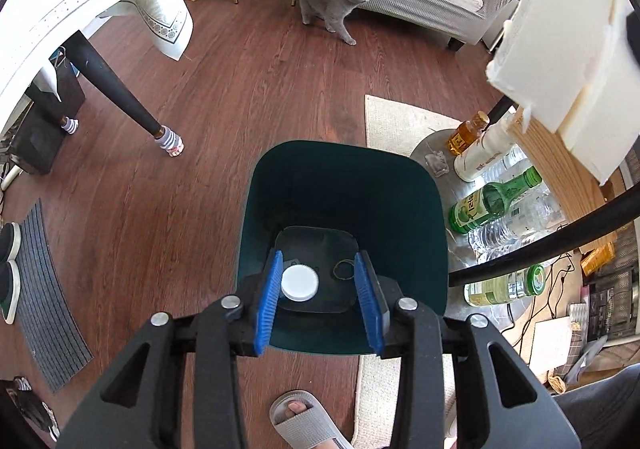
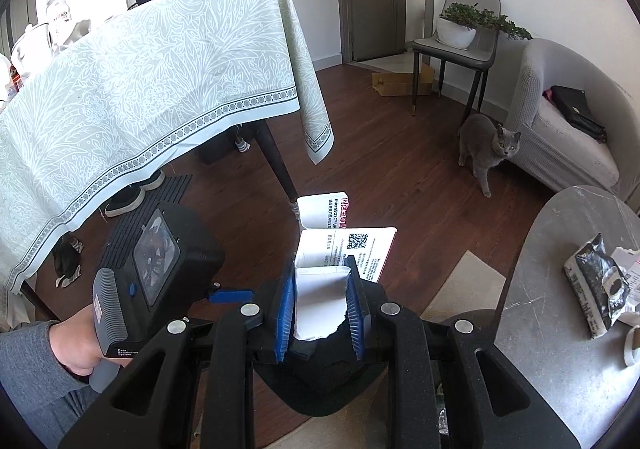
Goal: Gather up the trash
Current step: 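Carry the lid into the green bin and open the left gripper while the right carries the cup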
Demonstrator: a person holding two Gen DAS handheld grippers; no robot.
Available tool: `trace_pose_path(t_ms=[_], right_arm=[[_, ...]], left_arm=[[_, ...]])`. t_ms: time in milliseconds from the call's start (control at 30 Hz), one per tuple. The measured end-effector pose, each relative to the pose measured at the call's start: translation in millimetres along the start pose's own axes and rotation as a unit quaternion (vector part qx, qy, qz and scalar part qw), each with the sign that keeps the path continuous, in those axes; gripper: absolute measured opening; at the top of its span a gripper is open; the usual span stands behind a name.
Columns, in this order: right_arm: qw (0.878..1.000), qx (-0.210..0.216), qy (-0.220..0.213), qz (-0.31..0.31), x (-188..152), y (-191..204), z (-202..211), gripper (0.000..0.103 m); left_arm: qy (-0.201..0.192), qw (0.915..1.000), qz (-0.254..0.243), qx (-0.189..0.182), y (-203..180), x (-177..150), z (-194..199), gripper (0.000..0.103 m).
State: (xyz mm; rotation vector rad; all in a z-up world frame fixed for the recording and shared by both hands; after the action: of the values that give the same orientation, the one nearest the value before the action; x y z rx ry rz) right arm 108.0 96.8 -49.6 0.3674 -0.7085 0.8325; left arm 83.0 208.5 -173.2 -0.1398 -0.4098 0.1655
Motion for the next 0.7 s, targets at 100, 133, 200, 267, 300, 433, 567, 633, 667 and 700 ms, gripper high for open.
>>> trace_pose_path(t_ms=[100, 133, 200, 267, 300, 433, 567, 633, 667, 700], right_arm=[[1.000, -0.001, 0.008, -0.003, -0.6, 1.0, -8.9, 0.024], [1.000, -0.002, 0.011, -0.004, -1.5, 2.4, -12.1, 0.024], [1.000, -0.003, 0.017, -0.005, -3.3, 3.8, -18.2, 0.024], [1.000, -0.001, 0.023, -0.005, -5.5, 6.1, -24.4, 0.024], [1.000, 0.000, 0.027, -0.005, -7.4, 7.4, -28.0, 0.024], [0.999, 0.002, 0.041, 0.001, -12.0, 11.3, -42.2, 0.024], [0.999, 0.004, 0.053, 0.001, -17.4, 10.9, -54.0, 0.024], [0.998, 0.006, 0.057, -0.001, -20.6, 10.1, -58.6, 0.024], [0.998, 0.006, 0.060, -0.003, -22.0, 9.5, -60.8, 0.024], [0.998, 0.007, 0.061, -0.005, -23.5, 8.7, -63.1, 0.024]], left_arm=[[-0.007, 0.9999, -0.006, 0.004, 1.8, -1.6, 5.1, 0.043], [-0.010, 0.9999, -0.006, 0.005, 2.9, -1.7, 7.1, 0.043], [-0.017, 0.9998, -0.004, 0.004, 4.4, -1.4, 12.8, 0.043], [-0.028, 0.9996, -0.007, 0.006, 5.6, 0.0, 21.3, 0.043], [-0.034, 0.9994, -0.009, 0.004, 5.0, 0.2, 25.5, 0.043], [-0.054, 0.9985, -0.013, -0.004, 3.2, 1.6, 40.7, 0.043], [-0.069, 0.9975, -0.010, -0.005, 1.6, 5.6, 53.7, 0.042], [-0.079, 0.9968, -0.005, -0.010, 1.5, 9.1, 61.3, 0.041], [-0.084, 0.9964, -0.003, -0.013, 2.0, 10.6, 66.0, 0.040], [-0.089, 0.9960, -0.001, -0.015, 1.6, 11.9, 69.5, 0.040]])
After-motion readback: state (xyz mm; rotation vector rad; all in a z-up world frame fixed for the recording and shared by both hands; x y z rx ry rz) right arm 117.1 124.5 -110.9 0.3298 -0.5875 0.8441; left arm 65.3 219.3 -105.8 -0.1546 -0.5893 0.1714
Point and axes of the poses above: each gripper's, at about its wrist camera, not at the fingertips, and z roughly against the way its jaws point, y to its left, x to its top, the point moved 2 cm from there along -z, roughly the way its jaws point, and after that the axes turned 4 degrees about z, right-handed, at the moved point
